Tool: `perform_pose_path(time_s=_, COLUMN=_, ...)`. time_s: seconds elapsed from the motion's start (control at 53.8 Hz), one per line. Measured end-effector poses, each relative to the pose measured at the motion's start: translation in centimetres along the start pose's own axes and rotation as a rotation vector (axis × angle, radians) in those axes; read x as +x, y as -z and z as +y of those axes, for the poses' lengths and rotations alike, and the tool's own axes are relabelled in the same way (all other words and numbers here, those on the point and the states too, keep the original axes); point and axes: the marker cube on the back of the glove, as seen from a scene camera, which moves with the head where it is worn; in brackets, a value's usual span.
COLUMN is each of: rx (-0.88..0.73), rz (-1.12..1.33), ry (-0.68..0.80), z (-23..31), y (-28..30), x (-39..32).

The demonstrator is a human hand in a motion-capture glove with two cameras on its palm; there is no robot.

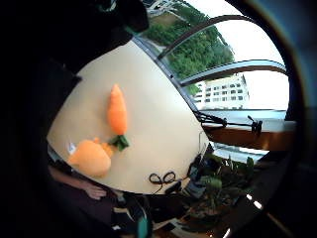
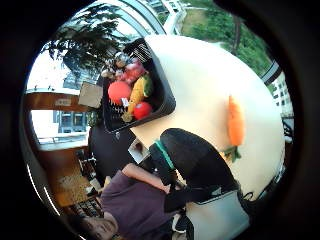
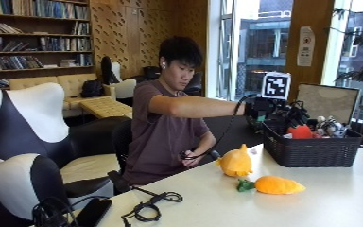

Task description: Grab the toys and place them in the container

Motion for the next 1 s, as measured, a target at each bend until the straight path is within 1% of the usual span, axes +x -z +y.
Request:
perform_pose_path(time_s=0.056, rx=-0.018, rz=0.043, ry=-0.019, z=0.3, y=-0.9, x=0.7)
perform_pose_path(time_s=0.093, rx=-0.034, rz=0.029, ry=-0.036, z=0.4, y=-1.5, x=0.8)
perform_pose_path(time_s=0.149, rx=-0.059, rz=-0.008, ry=-0.167, z=0.2, y=-2.1, x=0.8)
perform_pose_path(time_s=0.204, rx=-0.069, rz=-0.017, ry=-0.236, z=0.2, y=-2.8, x=0.6)
perform_pose_path(time_s=0.26, rx=-0.057, rz=-0.058, ry=-0.373, z=-0.3, y=-3.4, x=0.3)
perform_pose_path(time_s=0.334, rx=-0.034, rz=-0.119, ry=-0.464, z=-0.5, y=-4.4, x=0.0)
perform_pose_path(time_s=0.409, rx=-0.009, rz=-0.198, ry=-0.520, z=-0.9, y=-5.2, x=-0.6)
perform_pose_path(time_s=0.539, rx=-0.007, rz=-0.263, ry=-0.635, z=-1.6, y=-5.8, x=-1.1)
perform_pose_path(time_s=0.78, rx=-0.011, rz=-0.289, ry=-0.832, z=-2.1, y=-6.0, x=-0.9)
perform_pose_path(time_s=0.892, rx=-0.008, rz=-0.326, ry=-0.888, z=-2.1, y=-6.1, x=-0.5)
perform_pose_path(time_s=1.003, rx=-0.035, rz=-0.287, ry=-0.943, z=-2.2, y=-7.0, x=0.2)
